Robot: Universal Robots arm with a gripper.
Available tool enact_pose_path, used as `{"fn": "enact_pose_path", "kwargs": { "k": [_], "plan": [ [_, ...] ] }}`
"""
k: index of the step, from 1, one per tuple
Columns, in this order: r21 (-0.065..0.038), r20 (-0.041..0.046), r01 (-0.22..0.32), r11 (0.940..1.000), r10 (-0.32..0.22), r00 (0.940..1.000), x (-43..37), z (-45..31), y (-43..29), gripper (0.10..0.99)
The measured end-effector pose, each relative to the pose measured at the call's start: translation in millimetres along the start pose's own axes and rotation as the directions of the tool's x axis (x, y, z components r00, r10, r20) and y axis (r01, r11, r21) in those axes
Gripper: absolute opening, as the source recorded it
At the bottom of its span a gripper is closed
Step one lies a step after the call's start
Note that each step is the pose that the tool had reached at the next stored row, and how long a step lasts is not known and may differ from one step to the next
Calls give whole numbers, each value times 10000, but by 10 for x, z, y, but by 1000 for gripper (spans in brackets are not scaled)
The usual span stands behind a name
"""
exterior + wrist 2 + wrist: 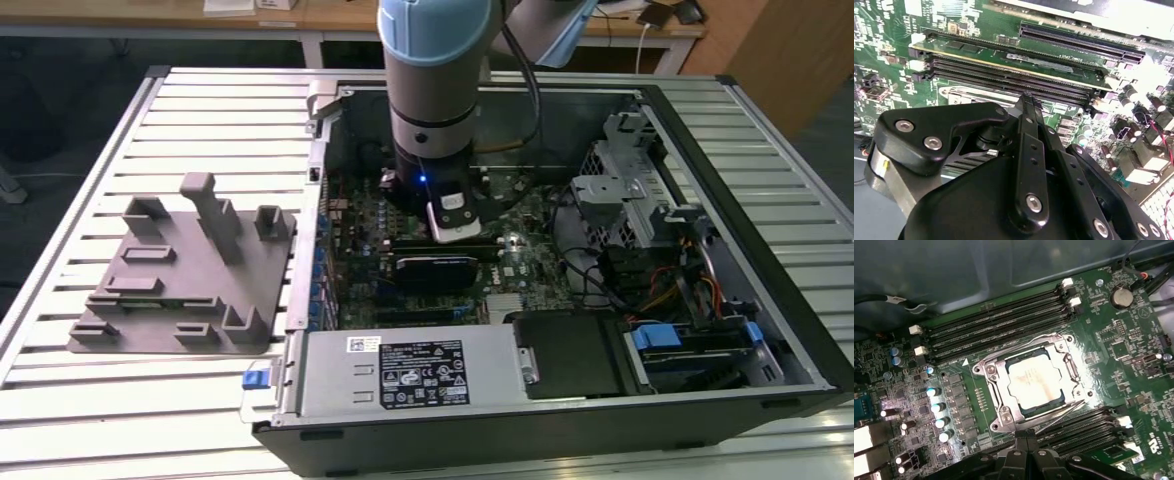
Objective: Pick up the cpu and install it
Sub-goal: 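Install the second cpu locking lever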
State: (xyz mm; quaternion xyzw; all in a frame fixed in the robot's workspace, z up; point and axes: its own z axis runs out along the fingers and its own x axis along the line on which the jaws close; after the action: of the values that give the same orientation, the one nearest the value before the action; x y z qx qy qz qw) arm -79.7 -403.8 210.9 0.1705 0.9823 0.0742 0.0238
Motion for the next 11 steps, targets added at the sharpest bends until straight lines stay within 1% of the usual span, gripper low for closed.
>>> {"fn": "enact_pose_path", "kwargs": {
  "k": [3, 8, 11],
  "plan": [
    [-59, -20, -4, 10000, 4, 10000, 16, 25, -13, 106],
    [-176, -62, -14, 9998, 12, 10000, 51, 44, -39, 106],
    [-302, -107, -22, 9995, 19, 9999, 69, 63, -63, 106]
  ]
}}
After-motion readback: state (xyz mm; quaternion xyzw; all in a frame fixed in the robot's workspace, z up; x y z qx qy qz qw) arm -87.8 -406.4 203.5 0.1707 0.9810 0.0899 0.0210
